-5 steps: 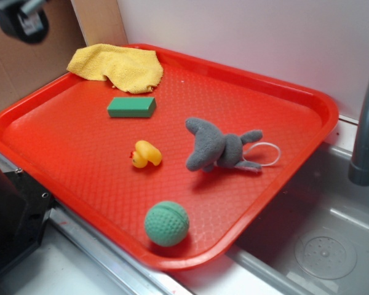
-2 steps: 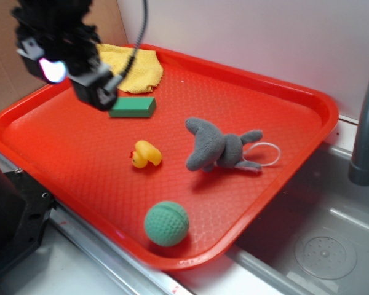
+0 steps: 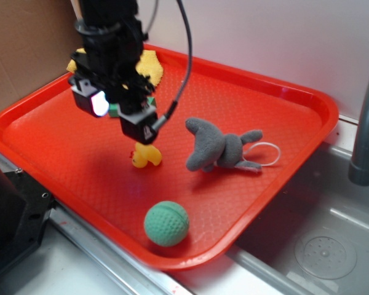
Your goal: Grab the yellow duck.
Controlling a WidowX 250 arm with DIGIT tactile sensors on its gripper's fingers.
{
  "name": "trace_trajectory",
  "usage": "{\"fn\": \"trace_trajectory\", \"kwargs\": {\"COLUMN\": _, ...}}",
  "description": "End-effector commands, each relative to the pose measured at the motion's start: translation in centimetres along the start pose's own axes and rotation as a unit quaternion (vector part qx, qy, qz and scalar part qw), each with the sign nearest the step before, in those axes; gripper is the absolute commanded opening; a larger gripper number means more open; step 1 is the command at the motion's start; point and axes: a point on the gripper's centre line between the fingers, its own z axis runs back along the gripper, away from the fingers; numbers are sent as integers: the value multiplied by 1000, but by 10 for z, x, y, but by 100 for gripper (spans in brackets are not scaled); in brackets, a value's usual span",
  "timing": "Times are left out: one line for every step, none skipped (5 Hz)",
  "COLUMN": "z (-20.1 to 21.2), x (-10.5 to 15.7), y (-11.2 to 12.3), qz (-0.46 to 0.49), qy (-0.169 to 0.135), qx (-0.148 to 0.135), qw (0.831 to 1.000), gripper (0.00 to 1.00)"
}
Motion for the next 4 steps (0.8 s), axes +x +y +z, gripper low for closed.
{"fn": "trace_trajectory", "kwargs": {"z": -23, "x": 9, "y": -7, "qz": -43, "qy": 22, "qx": -13, "qw": 999, "gripper": 100}}
{"fn": "trace_trajectory", "kwargs": {"z": -29, "x": 9, "y": -9, "qz": -59, "qy": 33, "qx": -22, "qw": 997, "gripper": 100}}
{"fn": "trace_trajectory", "kwargs": {"z": -32, "x": 10, "y": -10, "qz": -68, "qy": 40, "qx": -35, "qw": 996, "gripper": 100}}
{"fn": "trace_trajectory", "kwargs": {"z": -33, "x": 13, "y": -11, "qz": -71, "qy": 42, "qx": -36, "qw": 996, "gripper": 100}}
